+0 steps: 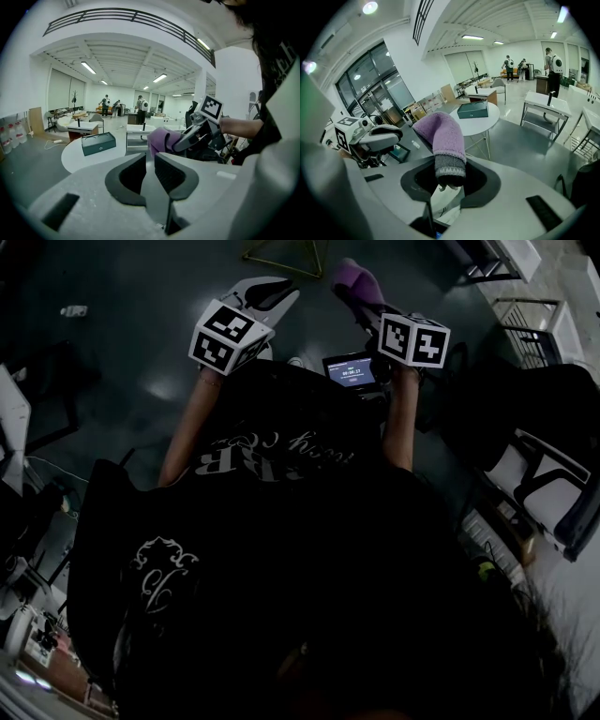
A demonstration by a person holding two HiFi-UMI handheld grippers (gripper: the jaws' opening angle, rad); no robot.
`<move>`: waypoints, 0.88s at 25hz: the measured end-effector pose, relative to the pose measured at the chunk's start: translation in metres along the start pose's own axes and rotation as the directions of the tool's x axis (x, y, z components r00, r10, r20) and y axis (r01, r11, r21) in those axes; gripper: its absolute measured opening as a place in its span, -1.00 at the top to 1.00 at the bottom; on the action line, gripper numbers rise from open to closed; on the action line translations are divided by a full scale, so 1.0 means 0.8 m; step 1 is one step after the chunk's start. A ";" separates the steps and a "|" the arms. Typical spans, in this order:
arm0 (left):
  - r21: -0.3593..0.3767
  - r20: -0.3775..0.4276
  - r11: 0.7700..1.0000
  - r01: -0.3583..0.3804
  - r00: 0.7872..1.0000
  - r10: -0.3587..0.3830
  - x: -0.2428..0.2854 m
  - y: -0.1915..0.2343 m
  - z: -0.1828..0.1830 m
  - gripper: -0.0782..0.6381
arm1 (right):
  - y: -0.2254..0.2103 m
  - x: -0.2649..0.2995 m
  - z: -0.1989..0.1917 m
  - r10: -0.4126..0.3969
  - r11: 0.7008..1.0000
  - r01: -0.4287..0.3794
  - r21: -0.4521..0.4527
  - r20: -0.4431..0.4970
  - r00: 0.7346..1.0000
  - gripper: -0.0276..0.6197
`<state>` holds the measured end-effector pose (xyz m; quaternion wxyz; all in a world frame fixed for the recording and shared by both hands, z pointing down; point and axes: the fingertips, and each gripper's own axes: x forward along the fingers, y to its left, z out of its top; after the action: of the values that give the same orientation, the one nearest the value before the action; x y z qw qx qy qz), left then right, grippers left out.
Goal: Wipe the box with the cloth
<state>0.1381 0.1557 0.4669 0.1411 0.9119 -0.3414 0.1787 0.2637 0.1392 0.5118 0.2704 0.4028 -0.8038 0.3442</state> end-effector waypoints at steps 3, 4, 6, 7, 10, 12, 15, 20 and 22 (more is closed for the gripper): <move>0.006 0.010 1.000 -0.004 1.000 0.004 0.005 -0.026 0.004 0.60 | -0.006 -0.015 -0.015 0.014 1.000 -0.014 -0.021 0.000 1.000 0.61; 0.011 0.009 1.000 -0.008 1.000 0.007 0.004 -0.030 0.004 0.60 | -0.005 -0.018 -0.017 0.015 0.999 -0.015 -0.030 0.000 1.000 0.61; 0.014 0.012 1.000 -0.013 1.000 0.013 0.002 -0.033 0.003 0.60 | -0.003 -0.022 -0.020 0.017 0.999 -0.016 -0.041 0.004 1.000 0.61; 0.015 0.012 1.000 -0.014 1.000 0.014 0.001 -0.034 0.002 0.60 | -0.001 -0.024 -0.021 0.018 0.999 -0.018 -0.044 0.005 1.000 0.61; 0.025 0.004 1.000 -0.013 1.000 0.013 -0.002 -0.039 -0.003 0.60 | 0.000 -0.027 -0.025 0.017 0.999 -0.017 -0.052 0.005 1.000 0.61; 0.029 0.004 0.999 -0.014 1.000 0.014 -0.002 -0.042 -0.002 0.60 | 0.000 -0.029 -0.027 0.019 0.998 -0.019 -0.053 0.006 1.000 0.61; 0.036 0.006 0.999 -0.015 1.000 0.015 -0.001 -0.044 0.002 0.60 | 0.001 -0.030 -0.026 0.026 0.998 -0.026 -0.054 0.009 1.000 0.61; 0.034 0.004 0.999 -0.021 1.000 0.021 0.000 -0.041 0.006 0.60 | 0.002 -0.028 -0.020 0.032 0.998 -0.031 -0.059 0.008 0.999 0.61; 0.028 0.011 0.999 -0.023 1.000 0.022 0.001 -0.039 0.009 0.60 | 0.001 -0.027 -0.018 0.032 0.998 -0.031 -0.060 0.007 0.999 0.61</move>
<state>0.1614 0.1748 0.4566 0.1244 0.9108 -0.3499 0.1803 0.2769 0.1606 0.5056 0.2737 0.3831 -0.8212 0.3225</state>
